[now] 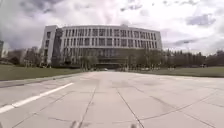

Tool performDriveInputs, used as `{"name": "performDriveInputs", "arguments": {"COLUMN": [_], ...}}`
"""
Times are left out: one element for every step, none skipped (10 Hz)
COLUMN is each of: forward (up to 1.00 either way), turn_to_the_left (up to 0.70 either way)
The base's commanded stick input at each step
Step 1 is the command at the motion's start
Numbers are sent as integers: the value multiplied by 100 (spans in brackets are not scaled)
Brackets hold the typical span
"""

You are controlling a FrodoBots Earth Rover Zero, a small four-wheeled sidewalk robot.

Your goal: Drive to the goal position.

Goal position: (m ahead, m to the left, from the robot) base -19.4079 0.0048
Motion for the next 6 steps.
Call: {"name": "performDriveInputs", "arguments": {"forward": [87,22,0,0,0,0], "turn_to_the_left": [0,0,0,0,0,0]}}
